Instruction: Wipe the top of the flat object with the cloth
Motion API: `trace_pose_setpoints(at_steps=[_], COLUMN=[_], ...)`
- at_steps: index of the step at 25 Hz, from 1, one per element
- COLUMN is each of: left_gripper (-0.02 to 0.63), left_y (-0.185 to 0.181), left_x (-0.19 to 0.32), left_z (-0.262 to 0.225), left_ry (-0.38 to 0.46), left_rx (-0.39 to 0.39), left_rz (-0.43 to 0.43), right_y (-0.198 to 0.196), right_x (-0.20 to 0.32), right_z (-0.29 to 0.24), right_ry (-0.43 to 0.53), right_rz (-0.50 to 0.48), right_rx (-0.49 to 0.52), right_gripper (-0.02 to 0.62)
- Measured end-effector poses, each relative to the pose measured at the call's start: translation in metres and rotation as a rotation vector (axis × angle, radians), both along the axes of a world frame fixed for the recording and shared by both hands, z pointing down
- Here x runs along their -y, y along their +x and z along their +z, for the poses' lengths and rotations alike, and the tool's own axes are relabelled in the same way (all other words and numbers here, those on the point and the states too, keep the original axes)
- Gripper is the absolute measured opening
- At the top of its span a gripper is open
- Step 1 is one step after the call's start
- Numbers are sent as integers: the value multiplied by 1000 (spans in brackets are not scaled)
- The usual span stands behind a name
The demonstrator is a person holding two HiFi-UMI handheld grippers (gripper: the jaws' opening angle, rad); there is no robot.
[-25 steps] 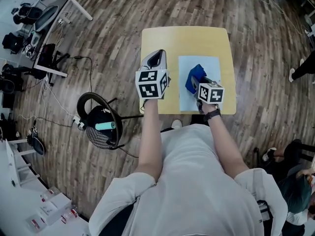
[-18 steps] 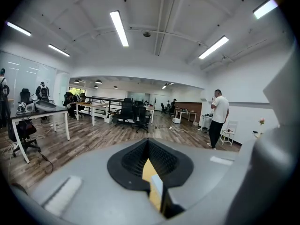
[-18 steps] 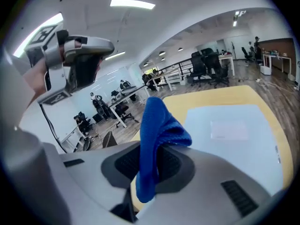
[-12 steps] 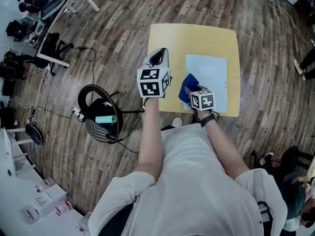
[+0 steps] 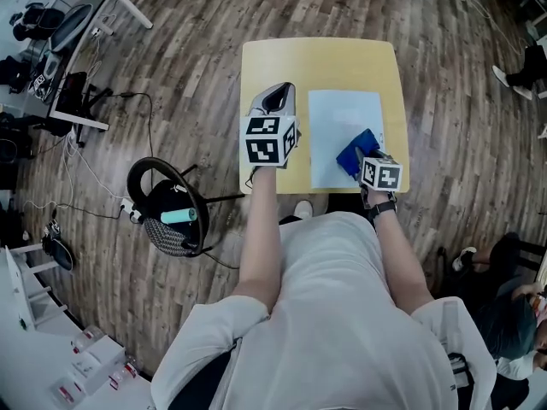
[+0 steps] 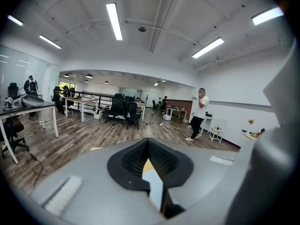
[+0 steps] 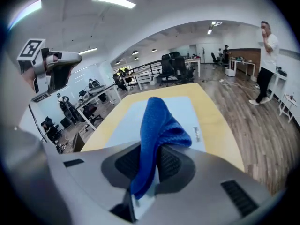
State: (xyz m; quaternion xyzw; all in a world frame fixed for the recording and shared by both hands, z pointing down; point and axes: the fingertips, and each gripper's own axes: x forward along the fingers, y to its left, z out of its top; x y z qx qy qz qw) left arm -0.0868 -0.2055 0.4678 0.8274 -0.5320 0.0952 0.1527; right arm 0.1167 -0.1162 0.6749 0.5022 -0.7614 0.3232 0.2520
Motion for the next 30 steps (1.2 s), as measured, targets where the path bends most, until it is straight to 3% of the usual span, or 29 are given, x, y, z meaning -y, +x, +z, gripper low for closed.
trace_pose_setpoints(at_steps=[9,16,21,30], left_gripper=[6,5,5,6], left_y=[40,38,30,11], left_x=[-6,-10,-11,-15], left_z=[4,3,5,8], left_ry=[3,6,-3,-9], left_rx=[19,23,24,27], left_rz=[102,108,73,23], right_y=[112,135,89,-78], right_x=[-7,-10,0,-8], right_z=[-3,-9,-34,-63], right_ry=[15,34,98,112], right_rz=[280,350,236,-92], right_rx=[-53,-53,-7,189], right_gripper=[67,67,67,67])
